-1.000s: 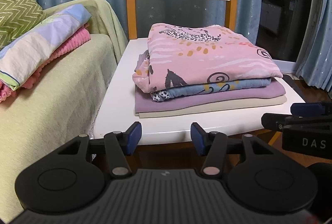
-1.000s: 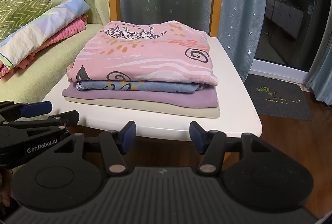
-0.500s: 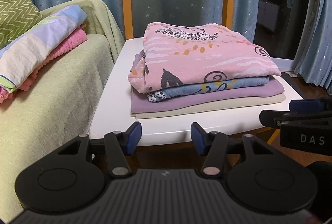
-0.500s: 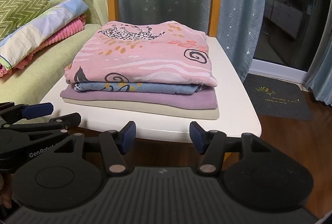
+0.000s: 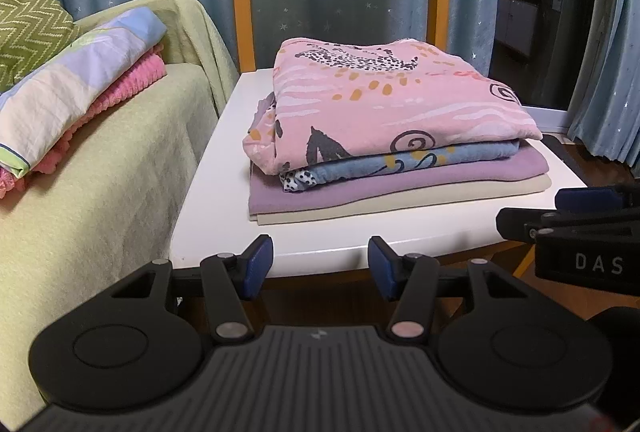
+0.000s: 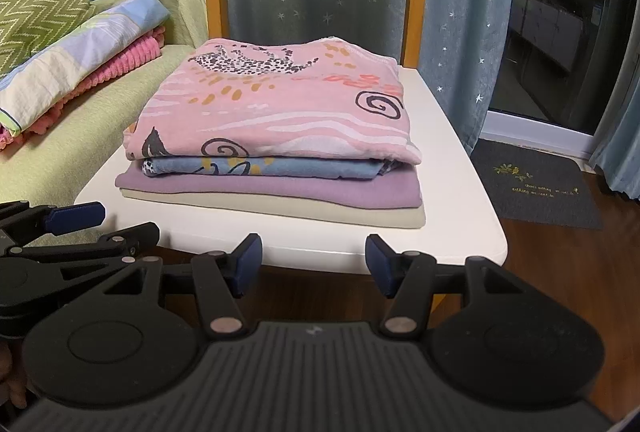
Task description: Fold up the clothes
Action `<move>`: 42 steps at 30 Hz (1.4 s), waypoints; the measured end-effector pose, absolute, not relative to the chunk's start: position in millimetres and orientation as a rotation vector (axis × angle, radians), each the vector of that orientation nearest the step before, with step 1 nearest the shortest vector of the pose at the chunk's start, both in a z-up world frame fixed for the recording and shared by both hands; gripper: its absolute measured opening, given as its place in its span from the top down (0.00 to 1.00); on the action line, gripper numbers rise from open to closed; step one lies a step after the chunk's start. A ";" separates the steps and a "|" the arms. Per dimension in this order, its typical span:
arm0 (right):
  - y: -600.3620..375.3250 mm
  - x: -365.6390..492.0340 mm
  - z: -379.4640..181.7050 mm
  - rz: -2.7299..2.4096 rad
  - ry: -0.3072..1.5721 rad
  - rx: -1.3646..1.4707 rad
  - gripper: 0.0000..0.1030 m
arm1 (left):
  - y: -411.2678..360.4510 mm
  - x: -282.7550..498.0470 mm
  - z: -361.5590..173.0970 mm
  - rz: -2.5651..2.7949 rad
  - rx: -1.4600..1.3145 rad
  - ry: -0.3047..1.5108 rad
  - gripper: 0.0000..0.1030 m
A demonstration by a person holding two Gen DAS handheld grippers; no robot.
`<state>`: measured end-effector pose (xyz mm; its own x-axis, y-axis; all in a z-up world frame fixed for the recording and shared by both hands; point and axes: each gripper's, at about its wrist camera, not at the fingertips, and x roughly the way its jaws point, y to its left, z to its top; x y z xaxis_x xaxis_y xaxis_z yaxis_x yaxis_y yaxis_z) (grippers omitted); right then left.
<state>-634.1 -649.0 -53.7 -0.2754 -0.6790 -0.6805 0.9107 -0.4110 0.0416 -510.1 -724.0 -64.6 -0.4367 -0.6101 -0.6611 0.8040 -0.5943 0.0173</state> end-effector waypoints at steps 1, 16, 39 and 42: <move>-649.2 -634.0 -53.9 -1.871 0.438 0.766 0.49 | -724.4 -510.1 -64.7 -2.086 0.798 0.382 0.45; -652.4 -634.1 -56.9 -1.871 0.437 0.776 0.49 | -726.8 -510.1 -68.7 -2.089 0.806 0.396 0.45; -655.0 -637.5 -59.1 -1.877 0.435 0.786 0.49 | -730.8 -513.6 -69.7 -2.098 0.804 0.402 0.45; -655.1 -637.5 -59.0 -1.877 0.436 0.785 0.49 | -729.6 -513.2 -68.8 -2.108 0.790 0.413 0.45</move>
<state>-637.5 -655.1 -59.0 -0.2766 -0.6696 -0.6893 0.9047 -0.4233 0.0482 -513.2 -729.6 -68.8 -0.4604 -0.5906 -0.6628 0.7971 -0.6036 -0.0158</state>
